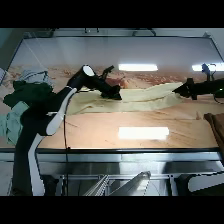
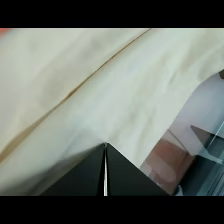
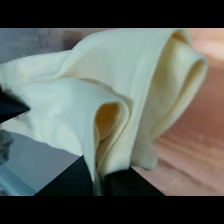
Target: Fold the shirts.
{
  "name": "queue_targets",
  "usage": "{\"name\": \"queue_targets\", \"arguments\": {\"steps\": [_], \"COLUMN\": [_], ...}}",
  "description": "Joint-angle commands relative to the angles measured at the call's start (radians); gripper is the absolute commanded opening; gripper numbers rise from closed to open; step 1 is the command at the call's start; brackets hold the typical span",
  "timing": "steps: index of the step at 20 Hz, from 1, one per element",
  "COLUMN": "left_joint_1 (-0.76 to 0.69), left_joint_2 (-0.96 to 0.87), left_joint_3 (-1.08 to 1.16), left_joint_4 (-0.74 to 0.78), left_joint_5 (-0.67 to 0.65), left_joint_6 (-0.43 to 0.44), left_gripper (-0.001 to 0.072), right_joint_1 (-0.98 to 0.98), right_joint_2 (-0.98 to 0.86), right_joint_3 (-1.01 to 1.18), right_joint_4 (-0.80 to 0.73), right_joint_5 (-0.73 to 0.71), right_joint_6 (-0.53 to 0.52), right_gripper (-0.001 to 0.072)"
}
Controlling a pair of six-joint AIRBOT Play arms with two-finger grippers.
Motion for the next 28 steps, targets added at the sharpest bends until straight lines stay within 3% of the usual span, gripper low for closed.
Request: {"name": "queue_targets", "arguments": {"steps": [1,5,8,12,18,21,23,25,28], "left_joint_1": [-0.072,-0.060,-0.026,0.091,0.397,0.528,0.581,0.608,0.617], "left_joint_2": [-0.092,-0.069,-0.021,0.100,0.341,0.423,0.451,0.481,0.519], "left_joint_3": [0.107,0.055,0.055,0.055,0.054,0.054,0.050,-0.004,-0.129], "left_joint_4": [0.003,-0.027,-0.289,-0.609,-0.627,-0.626,-0.627,-0.626,-0.628], "left_joint_5": [0.024,0.036,0.025,-0.132,-0.298,-0.337,-0.377,-0.397,-0.383], "left_joint_6": [-0.098,-0.112,0.000,0.098,0.105,0.117,0.130,0.160,0.206], "left_gripper": [-0.0001,0.0001,0.0001,0.0001,0.0001,0.0001,0.0001,0.0001,0.0001], "right_joint_1": [-0.009,0.027,0.130,0.347,0.693,0.837,0.925,1.000,1.085], "right_joint_2": [0.063,0.158,0.197,0.196,0.171,0.048,-0.089,-0.246,-0.424], "right_joint_3": [0.022,0.048,0.048,0.048,0.058,0.147,0.271,0.422,0.603], "right_joint_4": [0.084,0.222,0.235,0.251,0.284,0.285,0.283,0.247,0.223], "right_joint_5": [0.118,0.171,0.148,0.014,-0.360,-0.459,-0.487,-0.486,-0.407], "right_joint_6": [-0.023,-0.026,-0.005,0.005,0.004,0.005,0.015,0.089,0.132], "right_gripper": [0.0027,0.0027,0.0028,0.0028,0.0028,0.0028,0.0027,0.0027,0.0051]}}
